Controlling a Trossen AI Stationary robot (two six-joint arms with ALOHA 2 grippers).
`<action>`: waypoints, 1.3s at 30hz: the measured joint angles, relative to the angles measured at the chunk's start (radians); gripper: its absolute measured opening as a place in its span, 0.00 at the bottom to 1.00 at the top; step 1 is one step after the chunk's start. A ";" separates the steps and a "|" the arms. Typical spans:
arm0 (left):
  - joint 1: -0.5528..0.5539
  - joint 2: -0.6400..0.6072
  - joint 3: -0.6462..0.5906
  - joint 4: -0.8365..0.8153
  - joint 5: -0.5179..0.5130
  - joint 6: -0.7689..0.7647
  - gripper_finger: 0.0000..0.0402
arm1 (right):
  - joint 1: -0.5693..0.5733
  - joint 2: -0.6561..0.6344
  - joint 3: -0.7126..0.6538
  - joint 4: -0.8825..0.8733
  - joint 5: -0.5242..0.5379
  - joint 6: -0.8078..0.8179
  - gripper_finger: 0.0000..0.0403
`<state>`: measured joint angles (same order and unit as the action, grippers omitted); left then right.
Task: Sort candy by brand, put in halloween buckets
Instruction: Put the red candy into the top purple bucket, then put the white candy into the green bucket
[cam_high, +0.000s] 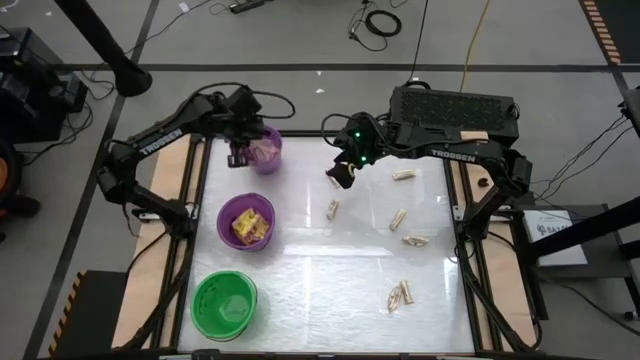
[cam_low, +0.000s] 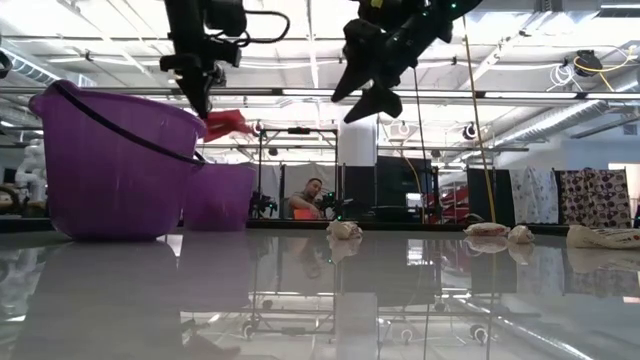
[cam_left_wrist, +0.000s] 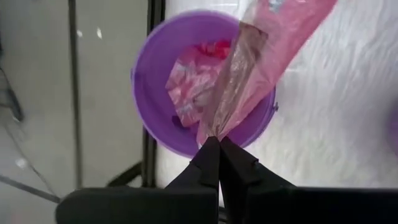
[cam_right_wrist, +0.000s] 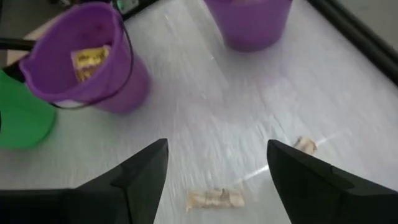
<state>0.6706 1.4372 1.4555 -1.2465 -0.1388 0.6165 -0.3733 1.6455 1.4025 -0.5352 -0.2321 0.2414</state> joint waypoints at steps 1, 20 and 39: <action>0.009 0.000 0.000 -0.005 0.012 -0.009 0.01 | 0.000 0.000 0.000 0.013 0.000 0.000 0.66; 0.058 0.000 0.000 0.056 -0.014 -0.061 0.06 | 0.002 0.000 0.000 0.014 0.000 0.008 0.66; -0.016 0.002 -0.075 0.397 0.771 -0.141 0.06 | 0.003 0.000 0.000 -0.063 0.000 -0.018 0.66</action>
<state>0.6548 1.4387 1.3809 -0.8498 0.6319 0.4751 -0.3702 1.6459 1.4025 -0.5983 -0.2325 0.2238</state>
